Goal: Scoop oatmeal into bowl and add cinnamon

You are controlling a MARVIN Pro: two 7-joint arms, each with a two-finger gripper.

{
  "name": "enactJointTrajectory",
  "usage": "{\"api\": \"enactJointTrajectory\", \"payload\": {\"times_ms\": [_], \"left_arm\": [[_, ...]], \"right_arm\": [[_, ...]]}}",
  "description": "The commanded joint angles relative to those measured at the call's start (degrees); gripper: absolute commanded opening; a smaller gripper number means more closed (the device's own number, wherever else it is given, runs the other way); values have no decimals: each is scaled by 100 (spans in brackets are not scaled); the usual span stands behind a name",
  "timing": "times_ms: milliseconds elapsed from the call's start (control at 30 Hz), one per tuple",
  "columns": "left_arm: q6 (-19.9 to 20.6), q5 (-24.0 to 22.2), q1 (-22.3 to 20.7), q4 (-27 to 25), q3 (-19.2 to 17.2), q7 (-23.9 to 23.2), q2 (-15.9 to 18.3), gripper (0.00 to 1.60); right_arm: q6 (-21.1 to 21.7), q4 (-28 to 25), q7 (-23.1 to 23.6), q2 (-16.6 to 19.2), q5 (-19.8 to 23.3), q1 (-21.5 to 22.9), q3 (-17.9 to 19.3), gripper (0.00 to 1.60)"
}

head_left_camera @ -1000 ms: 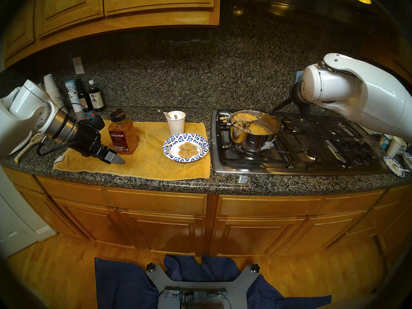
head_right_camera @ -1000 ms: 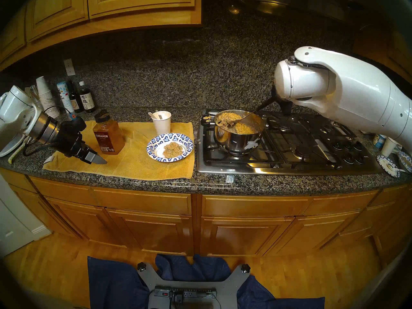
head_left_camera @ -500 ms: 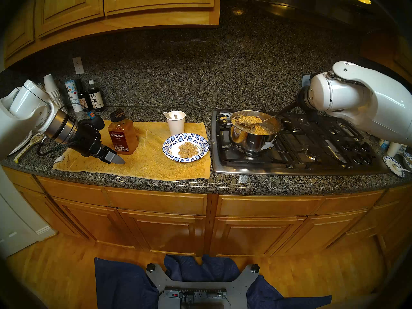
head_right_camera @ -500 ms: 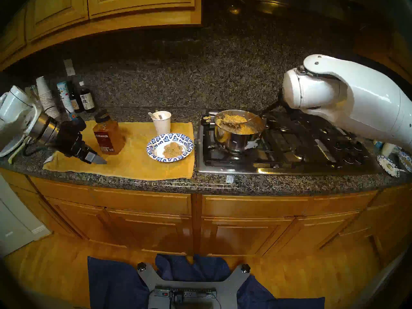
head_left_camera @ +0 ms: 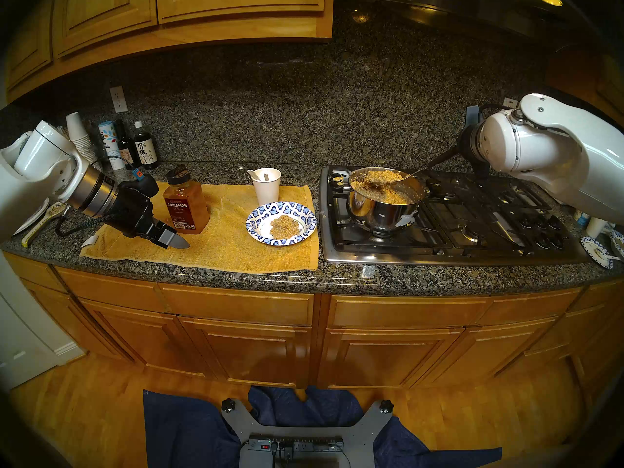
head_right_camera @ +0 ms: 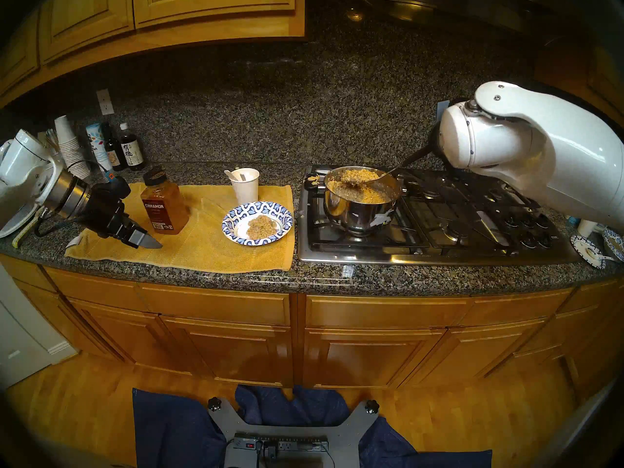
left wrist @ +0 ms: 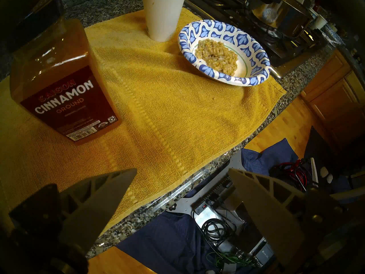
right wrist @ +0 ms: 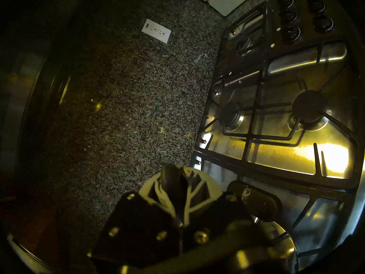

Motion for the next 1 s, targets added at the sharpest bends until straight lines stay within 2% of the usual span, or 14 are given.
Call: {"api": "enactJointTrajectory", "payload": {"times_ms": [0,267,333,467,533,567,900,933,967], "left_arm": [[-4,-3,-179,7,-169,1,-13,160],[-4,-2,-181,7,-172,0,-13,160],[-4,-2,-181,7,-173,-1,-13,160],[-4,-2,-180,7,-172,0,-13,160],[-4,-2,-179,7,-172,0,-13,160],[-4,-3,-179,7,-171,0,-13,160],[-4,-3,-179,7,-171,0,-13,160],[-4,-3,-179,7,-171,0,-13,160],[-4,-3,-179,7,-172,0,-13,160]], "right_arm": [[1,-177,-611,169,-358,654,-5,0],[1,-545,-617,365,-481,838,-461,0],[1,-694,-572,424,-510,932,-691,0],[1,-759,-609,437,-541,1037,-850,0],[1,-757,-714,435,-593,1105,-878,0],[1,-747,-612,440,-547,1141,-913,0],[1,-548,-653,252,-454,1393,-950,0],[1,-530,-538,236,-396,1405,-975,0],[1,-516,-669,198,-427,1432,-971,0]]}}
